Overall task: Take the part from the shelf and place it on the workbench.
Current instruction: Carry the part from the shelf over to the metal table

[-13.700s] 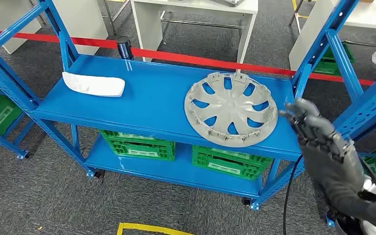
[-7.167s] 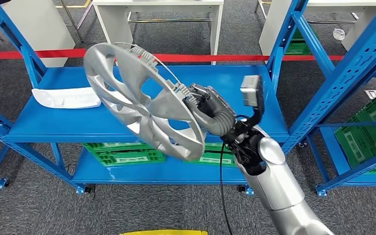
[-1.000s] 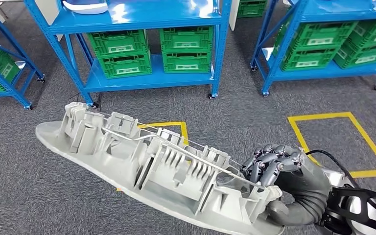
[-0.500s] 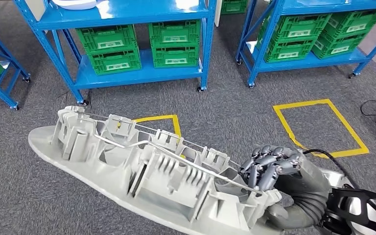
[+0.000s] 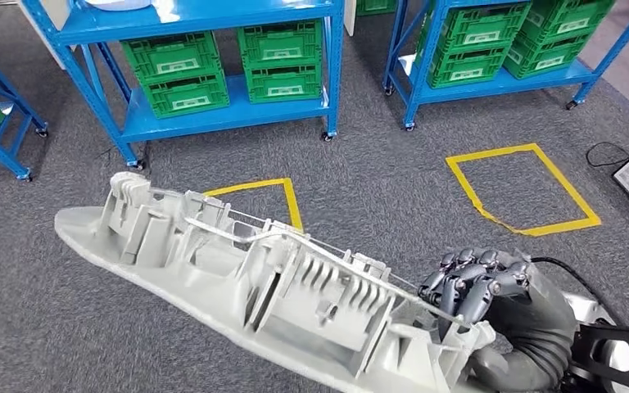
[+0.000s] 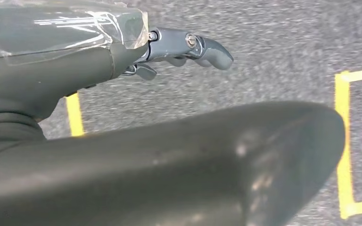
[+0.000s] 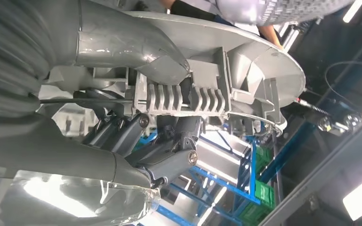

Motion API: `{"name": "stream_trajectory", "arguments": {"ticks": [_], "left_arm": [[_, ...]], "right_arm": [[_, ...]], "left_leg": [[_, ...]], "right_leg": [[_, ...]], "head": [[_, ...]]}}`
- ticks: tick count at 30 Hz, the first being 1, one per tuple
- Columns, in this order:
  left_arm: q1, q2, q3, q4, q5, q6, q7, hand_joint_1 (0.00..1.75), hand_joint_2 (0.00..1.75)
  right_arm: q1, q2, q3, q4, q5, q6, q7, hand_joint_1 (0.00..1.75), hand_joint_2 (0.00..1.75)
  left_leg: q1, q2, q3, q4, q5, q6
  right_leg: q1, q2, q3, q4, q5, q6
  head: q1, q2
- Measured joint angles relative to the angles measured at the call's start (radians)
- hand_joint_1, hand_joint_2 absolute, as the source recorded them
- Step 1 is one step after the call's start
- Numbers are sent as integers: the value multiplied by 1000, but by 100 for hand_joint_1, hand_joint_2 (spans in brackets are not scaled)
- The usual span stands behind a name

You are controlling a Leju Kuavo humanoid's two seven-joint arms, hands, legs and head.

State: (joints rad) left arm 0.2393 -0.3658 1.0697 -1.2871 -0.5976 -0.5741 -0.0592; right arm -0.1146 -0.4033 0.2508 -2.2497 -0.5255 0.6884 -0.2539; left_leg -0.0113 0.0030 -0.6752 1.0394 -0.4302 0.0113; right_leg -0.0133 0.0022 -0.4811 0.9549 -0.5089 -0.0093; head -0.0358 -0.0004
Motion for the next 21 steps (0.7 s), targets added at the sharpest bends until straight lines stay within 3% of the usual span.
{"name": "stream_trajectory", "arguments": {"ticks": [2,3,4,5,6,7,8,10,11,13,14,16,18,19,20,21], "left_arm": [[13,0,-13,-6,6,-2,3,0,0],[16,0,-16,-9,7,-4,3,0,0],[18,0,-18,-12,6,-6,2,0,0],[18,1,-18,-16,4,-9,1,0,0],[18,1,-19,-19,1,-12,-1,0,0],[17,2,-18,-24,-4,-16,-4,0,0],[15,4,-18,-28,-7,-20,-7,0,0],[9,6,-15,-37,-11,-28,-13,0,0],[7,7,-13,-40,-11,-32,-15,0,0],[8,8,-11,-43,-10,-38,-16,0,0],[9,8,-11,-45,-7,-38,-15,0,0],[8,7,-13,-47,-1,-34,-11,0,0],[8,7,-14,-47,2,-31,-8,0,0],[8,7,-15,-47,3,-30,-6,0,0],[8,6,-15,-47,3,-29,-6,0,0],[8,6,-15,-47,3,-29,-5,0,0]], "right_arm": [[12,-5,-4,0,-11,-9,-5,175,175],[19,-9,-8,1,-14,-13,-10,175,175],[25,-13,-11,1,-16,-16,-16,175,175],[31,-17,-15,2,-16,-17,-21,175,175],[34,-20,-17,2,-16,-18,-27,175,175],[37,-22,-20,2,-17,-19,-33,175,175],[39,-24,-21,2,-19,-19,-40,175,175],[38,-27,-23,3,-23,-19,-49,175,175],[38,-28,-24,4,-25,-19,-51,175,175],[37,-30,-24,9,-27,-19,-53,175,175],[34,-31,-24,13,-27,-20,-53,175,175],[26,-31,-23,23,-26,-20,-51,175,175],[20,-31,-22,35,-26,-20,-50,175,175],[18,-31,-22,40,-26,-21,-49,175,175],[16,-31,-22,44,-25,-21,-49,175,175],[14,-31,-22,48,-25,-22,-49,175,175]], "left_leg": [[10,-3,-23,111,-107,-17],[15,-3,-30,176,-142,-23],[19,-3,-30,224,-150,-28],[23,-3,-18,245,-134,-31],[27,-3,12,231,-105,-32],[29,-4,60,181,-80,-31],[28,-6,120,107,-76,-28],[24,-10,217,-33,-102,-18],[19,-11,237,-70,-115,-11],[15,-7,228,-86,-101,6],[15,-4,217,-90,-87,17],[16,2,188,-96,-56,34],[11,4,155,-92,-28,40],[9,5,136,-90,-14,41],[7,6,117,-85,0,40],[6,7,96,-80,12,39]], "right_leg": [[-1,-4,-21,1,23,-7],[-1,-6,-35,3,35,-6],[-2,-7,-49,5,46,-4],[-2,-7,-67,9,57,-2],[-3,-7,-85,15,67,1],[-4,-6,-101,21,76,4],[-3,-5,-114,25,85,9],[-3,-4,-127,29,103,21],[-3,-4,-130,27,113,29],[-7,-4,-136,22,129,43],[-8,-4,-145,33,116,42],[-9,-3,-175,111,39,29],[-9,-3,-206,245,-45,22],[-9,-3,-210,300,-59,28],[-10,-3,-201,330,-52,38],[-10,-3,-176,323,-30,49]], "head": [[-4,0],[-5,0],[-5,0],[-5,0],[-5,0],[-5,0],[-6,0],[-5,0],[-5,0],[-4,0],[-3,0],[1,0],[2,0],[2,0],[3,0],[3,0]]}}
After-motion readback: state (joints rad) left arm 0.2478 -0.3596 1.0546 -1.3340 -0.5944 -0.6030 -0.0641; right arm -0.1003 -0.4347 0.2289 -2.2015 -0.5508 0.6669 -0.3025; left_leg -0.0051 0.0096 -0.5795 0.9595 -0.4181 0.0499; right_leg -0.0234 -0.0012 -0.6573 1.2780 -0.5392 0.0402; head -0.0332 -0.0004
